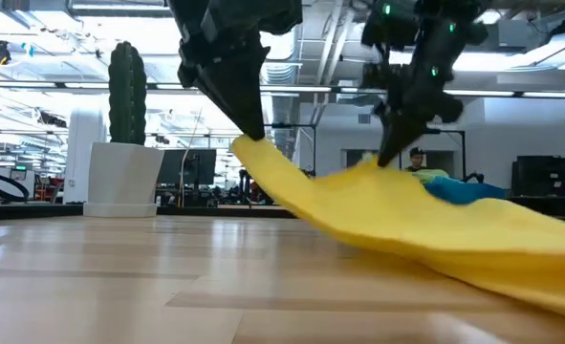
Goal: Fold microfiber towels
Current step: Fold the yellow microfiber towel
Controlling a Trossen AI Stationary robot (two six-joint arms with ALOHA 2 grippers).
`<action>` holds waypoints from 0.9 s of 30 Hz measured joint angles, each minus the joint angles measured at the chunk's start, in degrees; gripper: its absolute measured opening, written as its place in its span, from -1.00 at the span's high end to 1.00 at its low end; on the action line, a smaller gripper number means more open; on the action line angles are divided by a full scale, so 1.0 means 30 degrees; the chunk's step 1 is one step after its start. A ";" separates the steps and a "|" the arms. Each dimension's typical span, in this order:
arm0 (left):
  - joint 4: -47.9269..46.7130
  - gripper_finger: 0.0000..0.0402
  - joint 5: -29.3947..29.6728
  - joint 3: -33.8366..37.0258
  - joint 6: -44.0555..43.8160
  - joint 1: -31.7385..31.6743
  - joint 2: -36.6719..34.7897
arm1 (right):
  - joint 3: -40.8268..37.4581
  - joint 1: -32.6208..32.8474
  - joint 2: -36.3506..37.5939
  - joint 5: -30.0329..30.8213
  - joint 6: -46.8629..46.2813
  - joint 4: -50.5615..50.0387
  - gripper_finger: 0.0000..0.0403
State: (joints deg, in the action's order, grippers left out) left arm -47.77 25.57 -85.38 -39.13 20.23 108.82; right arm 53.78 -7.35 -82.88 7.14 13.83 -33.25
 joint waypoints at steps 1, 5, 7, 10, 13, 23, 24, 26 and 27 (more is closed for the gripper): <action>-0.0093 1.00 0.0070 0.0000 0.0278 -0.0122 -0.0249 | 0.0289 -0.0007 0.0261 0.0476 0.0062 -0.0124 0.95; -0.1354 1.00 0.1309 -0.0007 0.1099 -0.0649 -0.1939 | 0.1231 -0.0111 0.1704 0.1819 0.0564 -0.0713 0.94; -0.2422 1.00 0.2334 -0.0007 0.1494 -0.0977 -0.2964 | 0.1575 -0.0259 0.2492 0.2124 0.0572 -0.0627 0.92; -0.4007 1.00 0.3994 -0.0036 0.2397 -0.1568 -0.4449 | 0.1813 -0.0621 0.3518 0.2170 0.0601 0.0079 0.92; -0.4859 1.00 0.5183 -0.0036 0.4529 -0.2441 -0.5568 | 0.1877 -0.1106 0.4247 0.2240 0.0616 0.1972 0.95; -0.4784 1.00 0.7474 -0.0036 1.3074 -0.7404 -0.8425 | 0.1888 -0.2713 0.4663 0.4279 0.2735 0.8305 0.93; -0.4516 1.00 0.7806 -0.0036 1.3891 -0.7851 -0.8783 | 0.1888 -0.2846 0.4625 0.4314 0.2870 0.8680 0.93; -0.4007 1.00 0.8181 -0.0036 1.5122 -0.8550 -0.9606 | 0.1885 -0.3123 0.4520 0.4322 0.2905 0.9117 0.94; -0.3791 1.00 0.8219 -0.0036 1.5559 -0.8837 -1.0016 | 0.1873 -0.3258 0.4519 0.4308 0.2904 0.9170 0.94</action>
State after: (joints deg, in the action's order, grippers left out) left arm -59.15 50.23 -85.49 7.55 -6.28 78.77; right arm 59.40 -17.13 -69.32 20.06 22.55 -5.74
